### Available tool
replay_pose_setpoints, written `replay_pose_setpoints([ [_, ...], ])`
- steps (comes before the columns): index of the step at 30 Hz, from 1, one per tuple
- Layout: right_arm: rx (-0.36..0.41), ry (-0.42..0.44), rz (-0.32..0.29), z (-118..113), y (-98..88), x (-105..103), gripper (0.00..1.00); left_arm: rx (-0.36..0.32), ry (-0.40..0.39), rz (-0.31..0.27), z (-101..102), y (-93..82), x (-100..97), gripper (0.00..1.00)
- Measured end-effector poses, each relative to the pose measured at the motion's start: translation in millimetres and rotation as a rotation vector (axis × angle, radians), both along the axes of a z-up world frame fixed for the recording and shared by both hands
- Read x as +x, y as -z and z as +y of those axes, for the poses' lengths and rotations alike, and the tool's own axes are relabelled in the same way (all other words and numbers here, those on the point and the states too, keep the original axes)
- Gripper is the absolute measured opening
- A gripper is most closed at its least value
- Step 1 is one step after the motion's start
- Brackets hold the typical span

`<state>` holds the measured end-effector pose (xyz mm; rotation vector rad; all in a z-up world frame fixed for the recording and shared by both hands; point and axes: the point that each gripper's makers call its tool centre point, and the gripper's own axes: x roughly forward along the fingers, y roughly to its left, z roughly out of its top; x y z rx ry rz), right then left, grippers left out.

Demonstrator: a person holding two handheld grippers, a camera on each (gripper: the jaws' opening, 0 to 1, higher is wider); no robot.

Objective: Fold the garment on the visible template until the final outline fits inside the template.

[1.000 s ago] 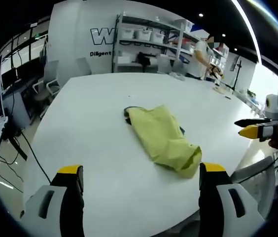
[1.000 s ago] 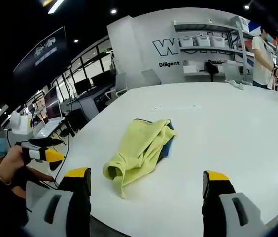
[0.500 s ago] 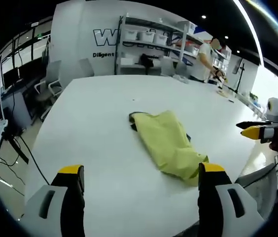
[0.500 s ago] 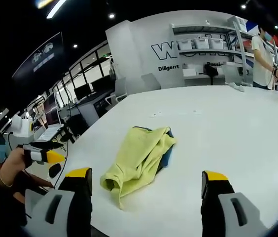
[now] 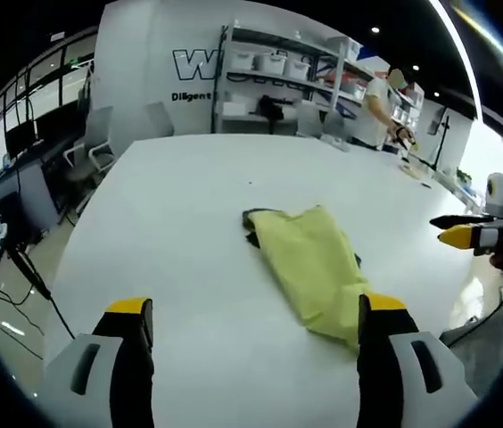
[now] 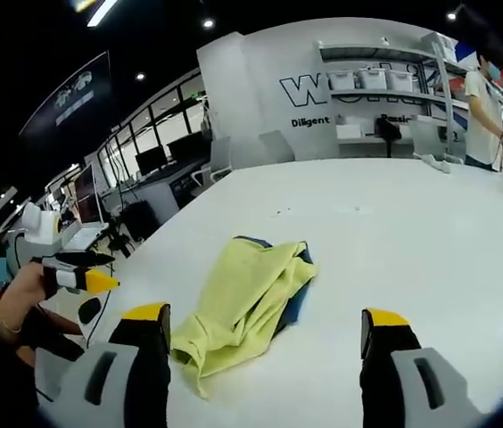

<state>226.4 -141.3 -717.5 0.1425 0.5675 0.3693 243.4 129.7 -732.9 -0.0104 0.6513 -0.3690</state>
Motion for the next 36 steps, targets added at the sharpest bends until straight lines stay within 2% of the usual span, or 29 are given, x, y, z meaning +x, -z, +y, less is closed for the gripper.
replay_pose_setpoints([
  [3,0.020,0.001,0.020,0.0,6.6,6.1,0.84,0.000,-0.002,0.008,1.2,4.5,8.0,0.92],
  [8,-0.005,-0.016,0.041,1.4,18.9,18.0,0.83,-0.011,0.003,0.028,0.9,12.7,25.5,0.89],
  [12,0.019,-0.022,0.055,4.7,23.9,30.6,0.82,-0.035,0.011,0.019,-3.4,14.0,43.0,0.89],
  [17,0.017,-0.027,0.053,3.3,25.8,47.3,0.83,-0.024,0.032,0.013,-9.4,19.0,56.8,0.86],
  [22,0.003,-0.031,0.038,2.0,32.6,64.5,0.78,0.002,0.031,0.047,-12.1,37.6,66.2,0.84],
  [25,0.046,-0.024,0.055,3.9,37.1,69.6,0.74,0.007,0.029,0.046,-12.5,41.8,74.7,0.85],
  [26,0.045,-0.028,0.058,4.0,40.9,72.8,0.73,0.008,0.030,0.021,-13.9,41.3,82.9,0.84],
  [30,0.018,-0.028,0.065,1.0,53.6,85.3,0.71,-0.014,0.030,0.020,-19.0,47.6,98.6,0.79],
  [33,0.028,-0.031,0.087,0.3,63.9,95.4,0.69,-0.013,0.027,0.027,-21.1,54.0,106.9,0.80],
  [36,-0.017,-0.028,0.095,-4.7,75.3,105.8,0.66,-0.011,0.018,0.022,-23.7,61.8,121.1,0.81],
])
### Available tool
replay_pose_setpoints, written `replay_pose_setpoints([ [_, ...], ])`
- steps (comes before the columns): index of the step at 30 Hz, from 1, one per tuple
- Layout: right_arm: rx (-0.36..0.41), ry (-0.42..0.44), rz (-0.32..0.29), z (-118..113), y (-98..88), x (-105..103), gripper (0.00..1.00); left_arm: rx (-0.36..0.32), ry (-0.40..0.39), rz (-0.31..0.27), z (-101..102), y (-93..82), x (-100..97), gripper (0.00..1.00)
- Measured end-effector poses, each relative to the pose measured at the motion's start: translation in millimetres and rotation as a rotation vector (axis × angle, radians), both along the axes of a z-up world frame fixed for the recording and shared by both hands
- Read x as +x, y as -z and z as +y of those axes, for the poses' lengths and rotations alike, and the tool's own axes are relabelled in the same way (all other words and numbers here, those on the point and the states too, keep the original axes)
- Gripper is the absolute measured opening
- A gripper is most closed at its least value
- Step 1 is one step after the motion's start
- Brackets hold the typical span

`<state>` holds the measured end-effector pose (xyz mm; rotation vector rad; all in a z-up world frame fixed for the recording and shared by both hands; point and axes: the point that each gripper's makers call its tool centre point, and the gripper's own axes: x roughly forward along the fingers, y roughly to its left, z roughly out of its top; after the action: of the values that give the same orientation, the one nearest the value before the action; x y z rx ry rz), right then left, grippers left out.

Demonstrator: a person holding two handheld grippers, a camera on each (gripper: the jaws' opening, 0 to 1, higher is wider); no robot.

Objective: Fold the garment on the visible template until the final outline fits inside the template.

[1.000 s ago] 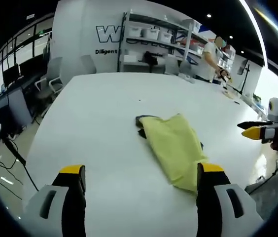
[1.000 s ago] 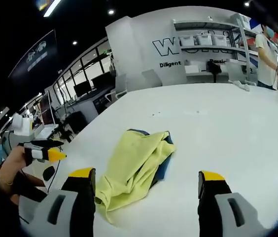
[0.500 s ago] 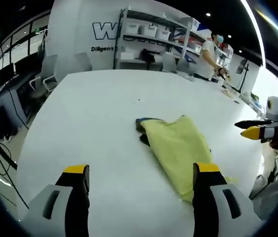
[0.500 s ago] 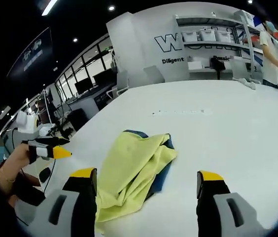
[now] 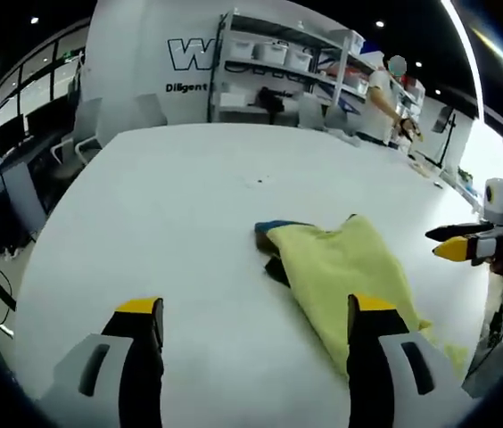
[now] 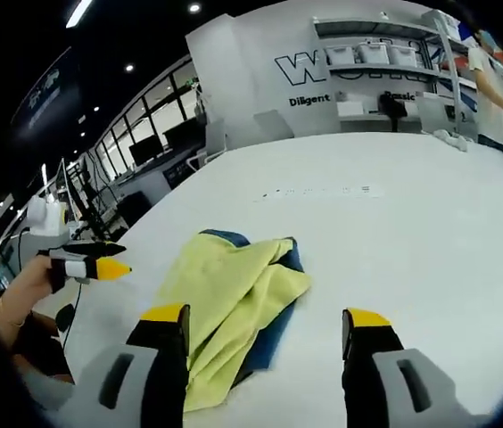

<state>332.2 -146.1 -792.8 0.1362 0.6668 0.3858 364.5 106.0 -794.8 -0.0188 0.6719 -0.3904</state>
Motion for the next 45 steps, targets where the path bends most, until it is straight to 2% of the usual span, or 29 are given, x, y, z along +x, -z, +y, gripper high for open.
replay_pose_setpoints([
  [3,-0.021,0.000,0.005,-1.6,9.6,9.7,0.65,-0.001,0.003,0.001,-3.3,7.7,11.2,0.78],
  [10,-0.010,0.013,-0.002,1.9,20.9,26.5,0.57,0.008,0.011,0.007,-11.5,28.4,28.0,0.72],
  [16,0.010,0.022,0.008,3.4,30.5,35.6,0.54,0.000,0.021,-0.004,-19.0,36.5,39.7,0.65],
  [20,0.041,0.041,0.019,2.9,37.0,41.6,0.48,0.012,0.035,-0.033,-24.5,40.9,51.1,0.58],
  [23,0.026,0.054,0.014,1.3,41.3,45.6,0.46,0.029,0.027,-0.040,-24.4,42.9,55.8,0.52],
  [25,0.037,0.057,0.012,2.9,42.2,46.7,0.41,0.029,0.026,-0.045,-25.6,44.5,58.3,0.50],
  [29,0.050,0.058,0.013,6.8,44.7,48.3,0.30,0.026,0.032,-0.037,-28.4,50.4,60.5,0.46],
  [35,0.086,0.066,0.029,12.8,48.9,49.9,0.23,0.002,0.072,-0.013,-41.7,59.3,56.9,0.42],
  [40,0.084,0.072,0.040,14.8,52.5,49.1,0.19,-0.007,0.102,-0.026,-51.9,59.0,56.6,0.37],
  [43,0.087,0.079,0.037,14.5,52.8,49.6,0.14,-0.025,0.111,-0.022,-55.8,58.9,55.7,0.33],
  [45,0.094,0.079,0.044,15.5,54.0,48.6,0.13,-0.039,0.125,-0.016,-58.0,59.2,53.6,0.25],
])
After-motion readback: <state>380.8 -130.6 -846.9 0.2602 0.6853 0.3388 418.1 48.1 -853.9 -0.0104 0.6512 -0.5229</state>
